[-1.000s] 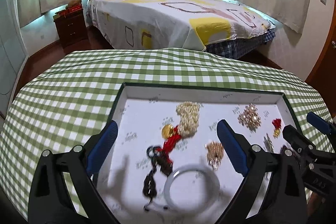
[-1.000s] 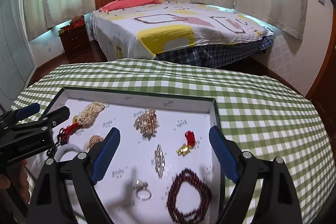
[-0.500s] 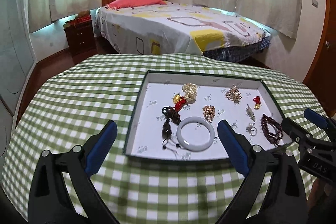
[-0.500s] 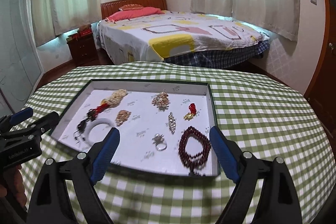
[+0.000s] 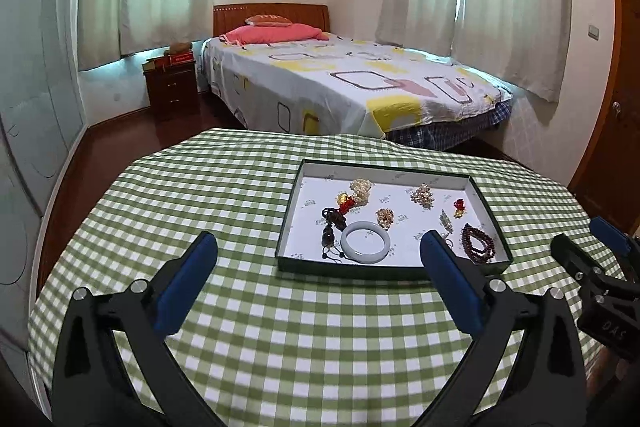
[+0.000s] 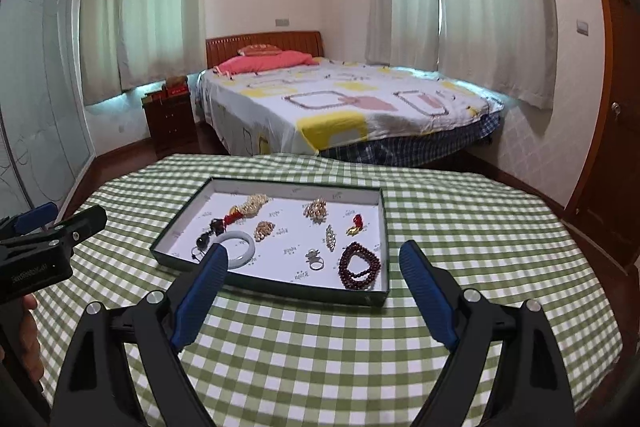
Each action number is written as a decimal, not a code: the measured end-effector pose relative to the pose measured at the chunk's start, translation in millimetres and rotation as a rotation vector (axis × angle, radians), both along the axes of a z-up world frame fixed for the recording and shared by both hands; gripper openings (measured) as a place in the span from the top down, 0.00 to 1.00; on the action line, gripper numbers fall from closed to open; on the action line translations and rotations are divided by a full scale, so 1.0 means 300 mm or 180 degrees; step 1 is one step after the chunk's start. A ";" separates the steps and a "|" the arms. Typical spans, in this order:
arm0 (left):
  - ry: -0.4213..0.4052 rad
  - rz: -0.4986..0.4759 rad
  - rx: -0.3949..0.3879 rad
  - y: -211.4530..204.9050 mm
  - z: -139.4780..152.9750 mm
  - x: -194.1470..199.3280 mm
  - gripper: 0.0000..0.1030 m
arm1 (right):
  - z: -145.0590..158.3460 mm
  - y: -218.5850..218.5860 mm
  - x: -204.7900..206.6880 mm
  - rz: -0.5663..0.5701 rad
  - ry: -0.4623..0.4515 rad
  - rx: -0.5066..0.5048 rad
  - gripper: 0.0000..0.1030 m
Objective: Organize jewelry
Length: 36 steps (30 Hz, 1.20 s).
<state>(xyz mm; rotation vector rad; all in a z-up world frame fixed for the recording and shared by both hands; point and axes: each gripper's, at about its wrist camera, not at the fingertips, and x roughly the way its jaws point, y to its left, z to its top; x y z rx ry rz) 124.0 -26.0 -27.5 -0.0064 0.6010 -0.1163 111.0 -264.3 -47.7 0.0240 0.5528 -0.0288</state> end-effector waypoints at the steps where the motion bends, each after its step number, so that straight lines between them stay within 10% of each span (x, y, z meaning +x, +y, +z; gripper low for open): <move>1: -0.0031 -0.0003 -0.0004 0.004 0.014 -0.022 0.04 | 0.014 -0.002 -0.020 -0.0004 -0.0036 -0.0010 0.17; 36: -0.0402 0.0051 -0.0099 0.072 0.192 -0.301 0.04 | 0.163 0.024 -0.243 0.0059 -0.0457 -0.0128 0.17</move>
